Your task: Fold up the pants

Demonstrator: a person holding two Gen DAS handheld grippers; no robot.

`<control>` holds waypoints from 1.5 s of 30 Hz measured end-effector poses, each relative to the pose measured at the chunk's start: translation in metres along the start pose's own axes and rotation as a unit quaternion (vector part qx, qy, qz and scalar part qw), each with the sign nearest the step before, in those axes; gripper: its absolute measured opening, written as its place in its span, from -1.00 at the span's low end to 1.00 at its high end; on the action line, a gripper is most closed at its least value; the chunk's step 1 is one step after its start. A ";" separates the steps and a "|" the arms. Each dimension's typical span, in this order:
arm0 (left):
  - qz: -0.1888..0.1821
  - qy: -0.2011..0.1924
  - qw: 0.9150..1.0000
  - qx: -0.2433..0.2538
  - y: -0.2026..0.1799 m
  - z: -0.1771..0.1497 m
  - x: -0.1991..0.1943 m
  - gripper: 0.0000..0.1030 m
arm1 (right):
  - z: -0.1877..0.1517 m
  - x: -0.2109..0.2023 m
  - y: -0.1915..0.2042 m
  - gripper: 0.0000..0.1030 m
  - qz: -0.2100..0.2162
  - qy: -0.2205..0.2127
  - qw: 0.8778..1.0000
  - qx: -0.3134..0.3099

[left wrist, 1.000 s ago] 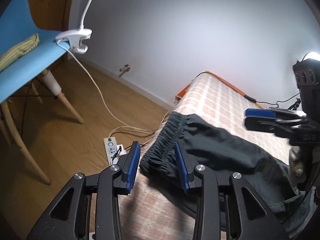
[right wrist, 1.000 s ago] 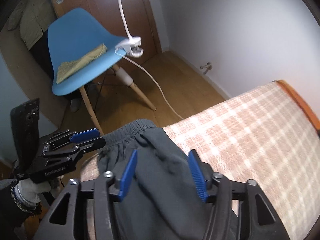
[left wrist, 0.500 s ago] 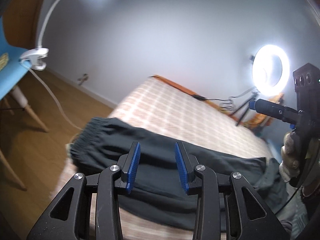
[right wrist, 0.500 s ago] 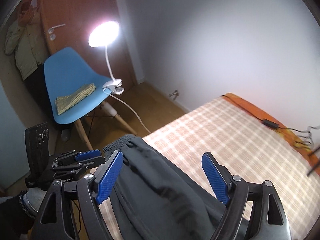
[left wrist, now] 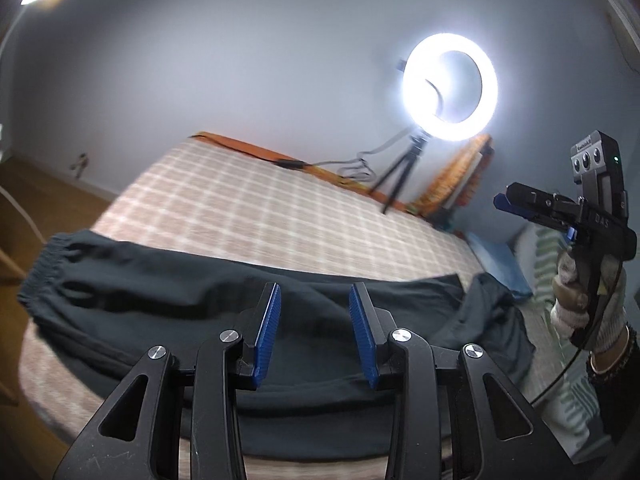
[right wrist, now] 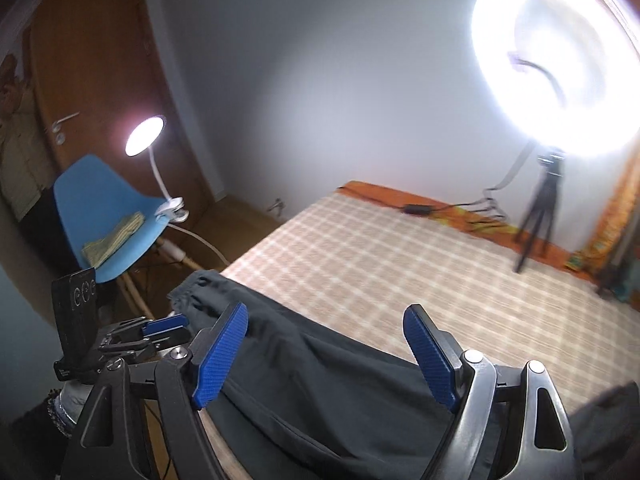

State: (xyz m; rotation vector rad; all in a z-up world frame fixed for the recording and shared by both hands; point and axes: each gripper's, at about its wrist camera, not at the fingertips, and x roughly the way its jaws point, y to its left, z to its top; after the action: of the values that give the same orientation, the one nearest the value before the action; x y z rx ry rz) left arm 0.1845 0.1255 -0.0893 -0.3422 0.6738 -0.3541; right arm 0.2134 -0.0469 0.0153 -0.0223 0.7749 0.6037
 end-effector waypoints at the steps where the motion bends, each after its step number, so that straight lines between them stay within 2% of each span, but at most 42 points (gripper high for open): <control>1: -0.006 0.003 1.000 0.004 -0.007 -0.001 0.002 -0.34 | -0.003 -0.009 -0.010 0.61 -0.007 -0.001 1.000 0.006; 4: -0.025 0.014 0.999 0.015 -0.028 -0.005 0.011 -0.33 | -0.011 -0.033 -0.033 0.58 -0.022 -0.002 0.999 0.023; 5: -0.037 0.021 0.999 0.019 -0.036 -0.008 0.015 -0.20 | -0.015 -0.040 -0.042 0.58 -0.027 0.000 0.999 0.030; 7: -0.048 0.033 0.998 0.025 -0.048 -0.011 0.023 -0.06 | -0.020 -0.054 -0.059 0.58 -0.046 0.004 0.998 0.038; 11: -0.069 0.067 0.994 0.053 -0.077 -0.022 0.045 -0.06 | -0.031 -0.077 -0.096 0.57 -0.080 0.015 0.995 0.057; 12: -0.073 0.073 0.993 0.058 -0.082 -0.024 0.050 -0.06 | -0.036 -0.084 -0.112 0.57 -0.088 0.020 0.993 0.074; 14: -0.091 0.089 0.990 0.064 -0.093 -0.028 0.062 0.15 | -0.044 -0.092 -0.138 0.56 -0.106 0.028 0.989 0.098; 17: -0.113 0.107 0.986 0.055 -0.103 -0.031 0.076 0.17 | -0.059 -0.098 -0.175 0.56 -0.143 0.041 0.980 0.130; 19: -0.119 0.116 0.984 0.063 -0.109 -0.033 0.084 0.17 | -0.067 -0.100 -0.196 0.56 -0.153 0.050 0.974 0.160; 25: -0.103 0.148 0.977 0.114 -0.127 -0.041 0.108 0.17 | -0.090 -0.079 -0.262 0.56 -0.169 0.095 0.950 0.245; 31: -0.088 0.174 0.968 0.155 -0.131 -0.050 0.119 0.17 | -0.098 -0.044 -0.303 0.56 -0.191 0.128 0.926 0.300; 37: -0.089 0.189 0.956 0.207 -0.145 -0.057 0.127 0.17 | -0.105 -0.010 -0.330 0.45 -0.242 0.154 0.901 0.324; 41: -0.088 0.196 0.947 0.236 -0.157 -0.060 0.134 0.18 | -0.102 0.008 -0.338 0.45 -0.293 0.178 0.890 0.300; 45: -0.090 0.207 0.940 0.257 -0.165 -0.063 0.146 0.23 | -0.108 0.023 -0.350 0.37 -0.310 0.201 0.876 0.310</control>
State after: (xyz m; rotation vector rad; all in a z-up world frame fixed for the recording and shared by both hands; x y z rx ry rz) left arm 0.2158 -0.0947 -0.1457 0.1801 0.9326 -0.7718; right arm 0.3377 -0.3518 -0.1469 0.1947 1.2689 -0.2951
